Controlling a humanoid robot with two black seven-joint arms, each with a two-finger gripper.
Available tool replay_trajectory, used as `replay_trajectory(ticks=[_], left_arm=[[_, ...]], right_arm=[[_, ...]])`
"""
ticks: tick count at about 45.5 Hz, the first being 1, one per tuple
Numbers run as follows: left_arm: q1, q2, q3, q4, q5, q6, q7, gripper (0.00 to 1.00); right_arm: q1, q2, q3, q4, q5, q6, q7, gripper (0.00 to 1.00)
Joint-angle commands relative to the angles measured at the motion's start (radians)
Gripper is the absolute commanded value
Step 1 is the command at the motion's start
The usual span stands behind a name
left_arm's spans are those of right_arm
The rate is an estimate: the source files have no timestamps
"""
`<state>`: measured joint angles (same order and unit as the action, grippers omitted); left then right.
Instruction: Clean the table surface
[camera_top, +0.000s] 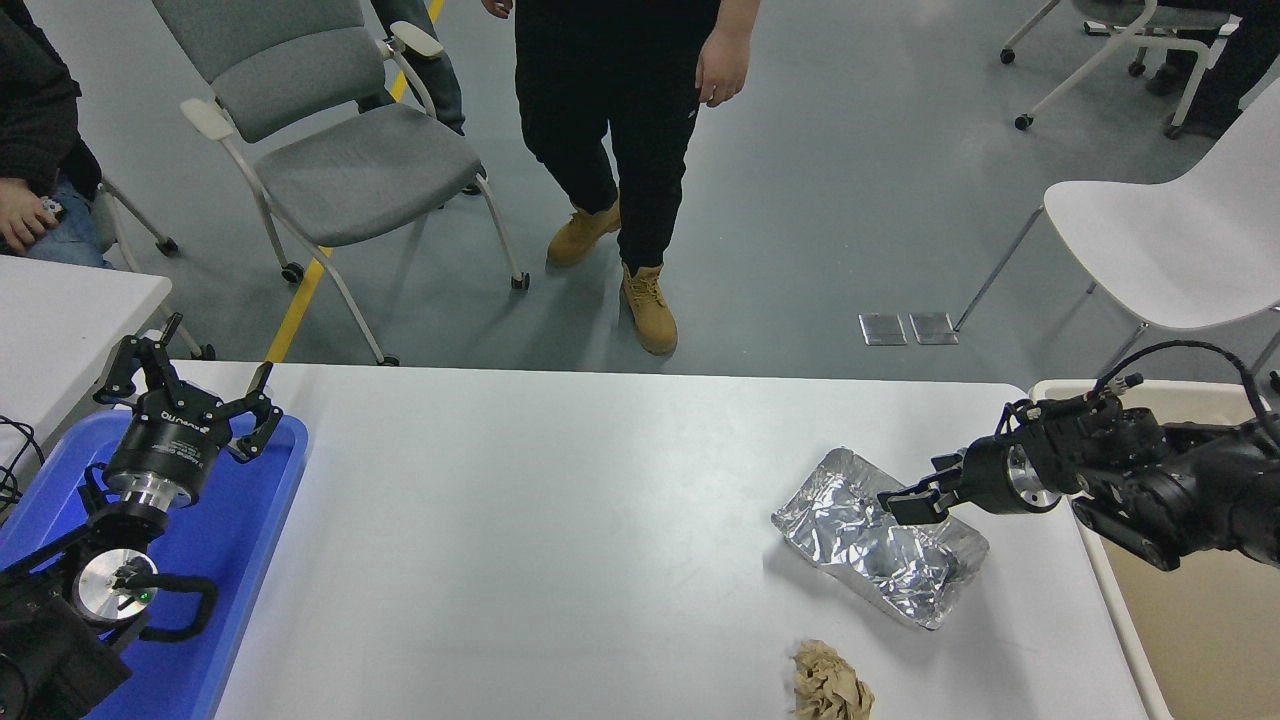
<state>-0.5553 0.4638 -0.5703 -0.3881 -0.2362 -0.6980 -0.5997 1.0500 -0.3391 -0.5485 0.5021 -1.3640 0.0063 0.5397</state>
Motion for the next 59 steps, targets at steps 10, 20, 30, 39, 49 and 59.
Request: replay_trajectory(ticks=[10, 20, 30, 39, 49, 59], left_arm=[[0.000, -0.001, 0.000, 0.000, 0.000, 0.000, 0.000, 1.00], [0.000, -0.001, 0.000, 0.000, 0.000, 0.000, 0.000, 1.00], [0.000, 0.001, 0.001, 0.000, 0.000, 0.000, 0.000, 1.00], [0.000, -0.001, 0.000, 0.000, 0.000, 0.000, 0.000, 1.00], [0.000, -0.001, 0.001, 0.000, 0.000, 0.000, 0.000, 1.00], [0.000, -0.001, 0.000, 0.000, 0.000, 0.000, 0.000, 1.00]], right_arm=[[-0.047, 0.054, -0.004, -0.079, 0.000, -0.040, 0.000, 0.83], [-0.070, 0.089, -0.005, -0.148, 0.000, -0.043, 0.003, 0.76], [-0.071, 0.101, -0.028, -0.148, 0.000, -0.043, 0.003, 0.66], [-0.073, 0.104, -0.042, -0.148, 0.000, -0.040, 0.005, 0.41], [-0.073, 0.106, -0.057, -0.148, 0.002, -0.040, 0.005, 0.18], [-0.076, 0.104, -0.059, -0.149, 0.002, -0.038, 0.005, 0.00]])
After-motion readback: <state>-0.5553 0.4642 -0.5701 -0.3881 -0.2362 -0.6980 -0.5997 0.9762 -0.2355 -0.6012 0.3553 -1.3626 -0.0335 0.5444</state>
